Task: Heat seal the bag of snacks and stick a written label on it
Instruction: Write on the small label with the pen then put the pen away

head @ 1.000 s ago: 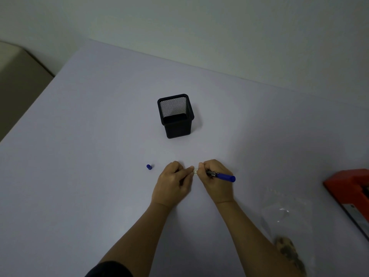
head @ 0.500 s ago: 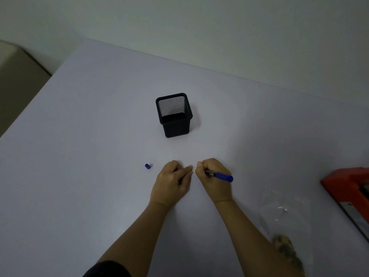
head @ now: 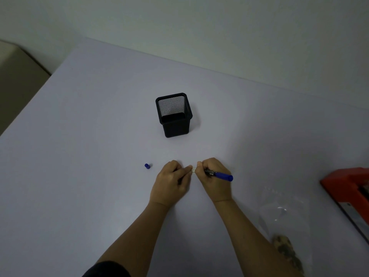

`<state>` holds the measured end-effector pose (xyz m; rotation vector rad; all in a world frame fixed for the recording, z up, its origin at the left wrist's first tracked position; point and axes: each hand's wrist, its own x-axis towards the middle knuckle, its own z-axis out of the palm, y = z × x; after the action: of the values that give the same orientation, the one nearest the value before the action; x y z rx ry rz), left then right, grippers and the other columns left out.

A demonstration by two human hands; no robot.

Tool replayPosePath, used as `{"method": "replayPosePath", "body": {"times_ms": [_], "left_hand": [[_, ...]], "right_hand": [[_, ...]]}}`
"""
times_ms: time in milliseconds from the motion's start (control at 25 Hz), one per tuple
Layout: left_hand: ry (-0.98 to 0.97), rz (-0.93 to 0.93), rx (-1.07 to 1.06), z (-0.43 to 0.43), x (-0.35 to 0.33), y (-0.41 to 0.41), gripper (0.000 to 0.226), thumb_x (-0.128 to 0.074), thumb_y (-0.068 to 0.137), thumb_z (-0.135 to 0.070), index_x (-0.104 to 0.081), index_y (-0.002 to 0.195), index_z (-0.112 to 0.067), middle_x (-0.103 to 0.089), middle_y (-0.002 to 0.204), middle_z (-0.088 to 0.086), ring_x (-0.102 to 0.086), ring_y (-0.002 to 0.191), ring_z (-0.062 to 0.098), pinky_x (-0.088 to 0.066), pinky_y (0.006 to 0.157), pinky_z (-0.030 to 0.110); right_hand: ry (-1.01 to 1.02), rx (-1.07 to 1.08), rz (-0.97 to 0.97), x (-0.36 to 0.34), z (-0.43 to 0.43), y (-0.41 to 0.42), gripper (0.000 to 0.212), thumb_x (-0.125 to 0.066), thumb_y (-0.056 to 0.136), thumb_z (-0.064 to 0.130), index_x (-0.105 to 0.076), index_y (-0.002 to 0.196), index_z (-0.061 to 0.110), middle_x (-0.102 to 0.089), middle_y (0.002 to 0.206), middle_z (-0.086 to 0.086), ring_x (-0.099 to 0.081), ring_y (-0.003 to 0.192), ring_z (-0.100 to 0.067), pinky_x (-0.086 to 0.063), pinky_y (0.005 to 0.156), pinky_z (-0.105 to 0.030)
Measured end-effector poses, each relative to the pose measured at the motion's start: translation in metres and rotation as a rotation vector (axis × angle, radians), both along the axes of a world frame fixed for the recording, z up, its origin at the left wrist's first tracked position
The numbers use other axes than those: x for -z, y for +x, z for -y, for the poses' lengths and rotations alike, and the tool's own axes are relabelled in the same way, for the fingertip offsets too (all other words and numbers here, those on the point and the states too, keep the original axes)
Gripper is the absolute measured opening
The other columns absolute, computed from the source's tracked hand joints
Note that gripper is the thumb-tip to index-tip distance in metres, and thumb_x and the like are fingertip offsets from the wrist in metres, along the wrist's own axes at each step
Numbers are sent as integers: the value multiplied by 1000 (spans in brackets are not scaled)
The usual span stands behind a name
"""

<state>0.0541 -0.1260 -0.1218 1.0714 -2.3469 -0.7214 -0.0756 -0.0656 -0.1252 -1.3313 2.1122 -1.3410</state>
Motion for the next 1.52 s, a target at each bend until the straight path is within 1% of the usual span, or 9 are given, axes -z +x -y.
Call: {"method": "replayPosePath", "body": {"times_ms": [280, 400, 480, 560, 880, 1000, 1240, 1400, 1520], "left_hand": [[-1, 19, -7, 0, 0, 1, 27, -55, 86, -28, -74, 92, -10, -54, 68, 4, -46, 62, 12, -35, 61, 12], [5, 20, -4, -1, 0, 1, 27, -56, 86, -28, -74, 92, -10, -53, 67, 4, -47, 61, 13, -35, 60, 14], [8, 21, -5, -1, 0, 0, 26, -56, 86, -28, -74, 92, -10, -53, 67, 4, -47, 61, 13, -35, 59, 14], [8, 24, -8, -1, 0, 0, 26, -56, 86, -28, -74, 91, -10, -53, 67, 3, -46, 62, 13, -34, 60, 13], [0, 16, 6, -1, -2, 1, 29, -54, 85, -28, -74, 94, -9, -54, 67, 4, -47, 62, 13, -37, 59, 16], [-2, 21, 1, -1, -1, 0, 28, -54, 85, -28, -74, 93, -10, -54, 67, 4, -47, 61, 13, -37, 59, 15], [-1, 25, -6, -1, 1, 0, 26, -56, 85, -28, -74, 90, -10, -53, 67, 3, -46, 62, 12, -35, 60, 13], [1, 21, -3, -1, 0, 0, 27, -55, 85, -28, -74, 92, -10, -54, 67, 4, -47, 62, 12, -36, 59, 14], [-1, 26, -1, -1, 0, 0, 27, -55, 85, -28, -74, 92, -10, -54, 67, 4, -47, 62, 12, -36, 60, 14]], "right_hand": [[7, 21, 11, -2, 1, 0, 37, -46, 85, 30, -46, 57, 6, -43, 54, -1, -41, 57, -13, -34, 52, -1], [-12, 8, -10, -3, 1, 1, 32, -46, 85, 29, -44, 58, 12, -41, 56, 3, -37, 54, -10, -34, 53, 1], [-13, 49, 32, -3, 2, 0, 33, -46, 85, 30, -44, 58, 11, -41, 55, 2, -31, 47, -6, -33, 51, 0], [-9, 65, 48, -2, 2, -1, 37, -47, 85, 30, -46, 57, 6, -42, 55, 0, -33, 47, -5, -33, 50, -2], [0, -5, -39, 1, 0, 0, 35, -49, 85, 27, -47, 56, 6, -49, 52, -6, -42, 58, -12, -33, 53, 1], [-4, -3, -61, 1, 0, 1, 33, -49, 84, 25, -47, 56, 7, -45, 53, -1, -40, 60, -8, -32, 55, 3], [4, 2, -99, 3, 0, 1, 31, -49, 83, 23, -48, 57, 7, -50, 53, -6, -38, 52, -3, -33, 54, 1], [-7, 13, -116, 3, 0, 0, 30, -50, 83, 23, -48, 57, 7, -51, 53, -6, -39, 59, -6, -33, 56, 3], [-5, 15, -116, 3, 0, 0, 30, -49, 82, 23, -47, 57, 7, -50, 52, -7, -36, 54, -6, -33, 54, 2]]}}
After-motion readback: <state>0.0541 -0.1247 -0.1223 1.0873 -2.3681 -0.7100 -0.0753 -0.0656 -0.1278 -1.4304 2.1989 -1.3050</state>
